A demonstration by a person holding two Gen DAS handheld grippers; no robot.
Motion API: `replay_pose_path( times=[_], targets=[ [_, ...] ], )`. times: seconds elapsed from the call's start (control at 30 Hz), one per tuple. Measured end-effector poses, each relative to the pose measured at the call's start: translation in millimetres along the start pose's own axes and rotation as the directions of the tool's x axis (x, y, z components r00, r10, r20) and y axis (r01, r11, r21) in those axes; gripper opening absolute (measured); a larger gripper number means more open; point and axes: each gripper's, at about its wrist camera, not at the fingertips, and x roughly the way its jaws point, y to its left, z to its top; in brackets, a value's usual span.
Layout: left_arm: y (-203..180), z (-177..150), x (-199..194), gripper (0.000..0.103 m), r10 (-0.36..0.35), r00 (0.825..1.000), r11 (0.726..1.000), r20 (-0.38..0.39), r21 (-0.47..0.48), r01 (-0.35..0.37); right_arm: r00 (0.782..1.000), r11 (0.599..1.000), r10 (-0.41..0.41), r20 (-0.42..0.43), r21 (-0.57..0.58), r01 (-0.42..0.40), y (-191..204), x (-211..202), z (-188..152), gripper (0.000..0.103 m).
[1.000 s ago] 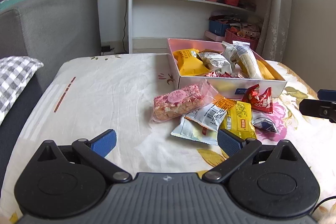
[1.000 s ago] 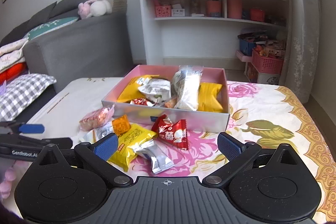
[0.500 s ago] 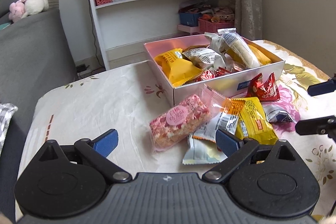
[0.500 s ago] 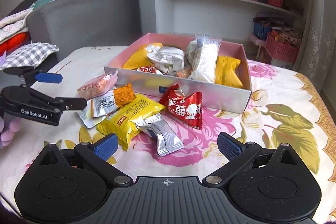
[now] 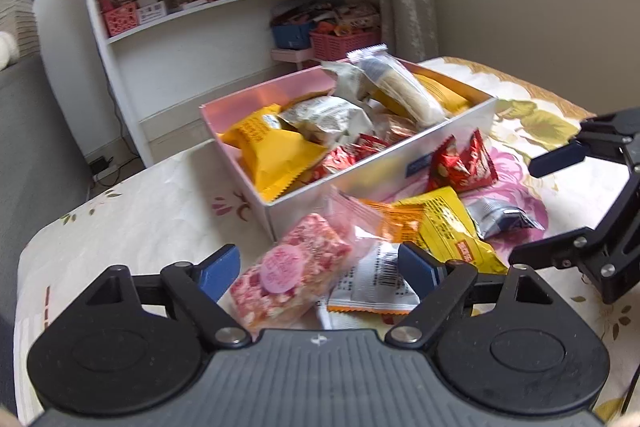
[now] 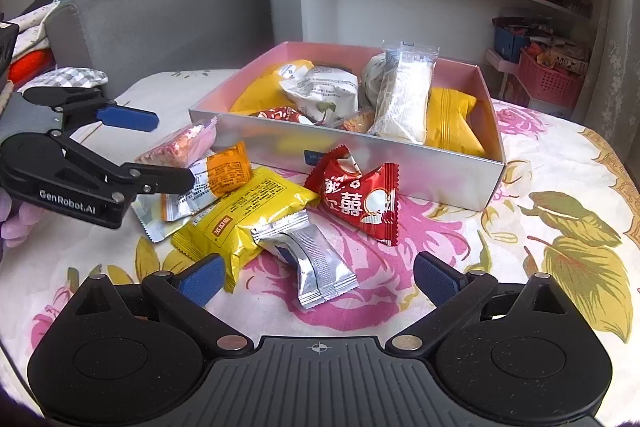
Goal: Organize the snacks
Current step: 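Move both tools back toward the remaining snacks beside the box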
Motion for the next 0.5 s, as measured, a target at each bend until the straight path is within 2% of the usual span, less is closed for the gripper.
replay_pose_path(
  times=[0.23,0.4,0.5],
  targets=[
    [-1.5,0.4,-5.8,0.075,-0.028,0.998,1.000,-0.048,0.013,0.028,1.000,1.000,-0.013,0.002,0.004,0.013,-4.9,3.2,2.2,0.099],
    [-1.7,-1.2,-12.7,0.068,-0.060,0.996,0.997,-0.072,0.034,0.063,1.000,1.000,-0.024,0.009,0.011,0.024,-6.6,4.3,4.8,0.096],
    [2.6,-0.2,-13.3,0.064,-0.067,0.995,0.998,-0.072,0.013,0.068,1.000,1.000,-0.024,0.009,0.005,0.024,-4.9,5.1,6.0,0.092]
  ],
)
